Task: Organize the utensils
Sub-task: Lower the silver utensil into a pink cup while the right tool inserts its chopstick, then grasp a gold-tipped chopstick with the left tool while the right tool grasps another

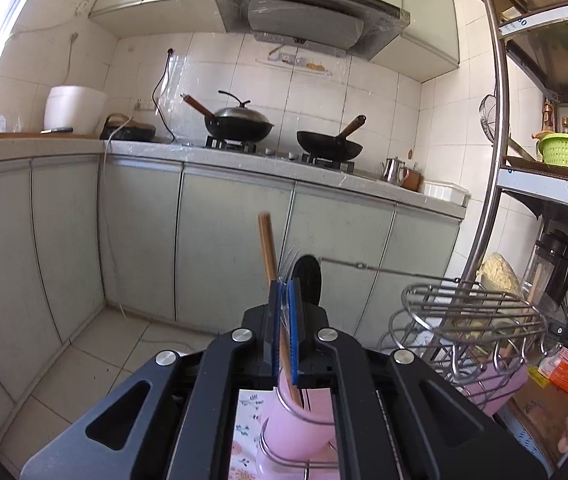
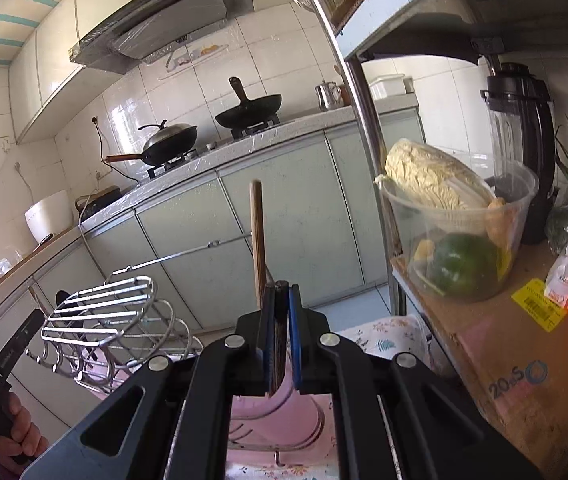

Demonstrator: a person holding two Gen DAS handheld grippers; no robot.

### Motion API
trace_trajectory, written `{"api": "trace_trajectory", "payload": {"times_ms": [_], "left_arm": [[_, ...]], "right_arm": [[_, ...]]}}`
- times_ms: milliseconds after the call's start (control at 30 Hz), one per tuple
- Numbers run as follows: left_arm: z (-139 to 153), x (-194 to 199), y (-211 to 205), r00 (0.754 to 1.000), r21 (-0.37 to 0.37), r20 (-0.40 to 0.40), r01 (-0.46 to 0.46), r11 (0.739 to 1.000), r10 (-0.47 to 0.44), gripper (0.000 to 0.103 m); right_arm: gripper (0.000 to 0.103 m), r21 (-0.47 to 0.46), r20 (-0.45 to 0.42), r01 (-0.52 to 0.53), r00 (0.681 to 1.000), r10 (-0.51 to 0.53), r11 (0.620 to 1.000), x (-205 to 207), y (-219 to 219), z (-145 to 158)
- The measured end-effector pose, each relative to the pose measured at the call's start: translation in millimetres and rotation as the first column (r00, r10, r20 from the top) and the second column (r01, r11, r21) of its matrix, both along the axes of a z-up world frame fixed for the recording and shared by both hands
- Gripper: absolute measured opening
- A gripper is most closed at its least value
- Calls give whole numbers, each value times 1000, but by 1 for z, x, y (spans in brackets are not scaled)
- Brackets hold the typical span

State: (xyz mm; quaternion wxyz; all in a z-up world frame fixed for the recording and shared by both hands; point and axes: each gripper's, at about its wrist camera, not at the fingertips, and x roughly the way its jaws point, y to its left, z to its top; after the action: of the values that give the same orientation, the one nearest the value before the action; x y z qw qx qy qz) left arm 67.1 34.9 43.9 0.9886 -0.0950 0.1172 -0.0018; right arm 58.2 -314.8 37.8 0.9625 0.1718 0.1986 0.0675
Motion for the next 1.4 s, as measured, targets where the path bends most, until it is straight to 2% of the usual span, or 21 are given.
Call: {"api": "trace_trajectory", "payload": {"times_ms": [133,300,333,400,433,500,700,900,1033,1133,1200,1300,1400], "left_arm": [[-9,1,5,998,-43,-51,22,999,-24,3],[-10,2,6,995,-62,-90,46,997,-52,5],[-10,2,6,993,-69,-102,49,996,-56,6],[-11,1,8,991,-86,-116,52,995,-62,15],[-11,0,9,990,-93,-122,52,994,-63,19],[-10,-3,11,990,-105,-128,47,993,-61,24],[-3,-19,13,990,-112,-129,47,993,-62,26],[-2,-39,9,983,-109,-161,70,992,-87,26],[-8,-53,6,970,-109,-208,101,989,-122,26],[-16,-63,3,958,-101,-248,120,988,-142,26],[-24,-68,2,946,-110,-280,136,985,-162,26],[-38,-71,1,920,-139,-338,157,978,-196,26],[-57,-68,-2,886,-169,-407,166,972,-222,26]], "right_arm": [[7,-1,-37,-14,999,14,1000,-1,3,-5],[10,25,-86,-40,995,42,999,-2,3,-9],[12,31,-91,-42,995,45,999,-4,2,-9],[32,44,-90,-40,995,44,998,-7,-1,-6],[35,52,-83,-42,995,47,998,-11,-2,-5],[36,51,-79,-43,996,47,998,-16,-3,-2],[36,51,-67,-47,996,50,998,-38,-5,5],[37,-6,-69,-56,996,56,998,-68,6,3],[37,-31,-77,-49,996,46,998,-88,16,-5],[37,-36,-85,9,996,-12,999,-100,20,-13],[37,-47,-119,-14,993,8,999,-100,25,-20],[37,-71,-180,-49,983,36,996,-98,34,-31],[37,-57,-254,-113,962,95,992,-91,45,-47]]}}
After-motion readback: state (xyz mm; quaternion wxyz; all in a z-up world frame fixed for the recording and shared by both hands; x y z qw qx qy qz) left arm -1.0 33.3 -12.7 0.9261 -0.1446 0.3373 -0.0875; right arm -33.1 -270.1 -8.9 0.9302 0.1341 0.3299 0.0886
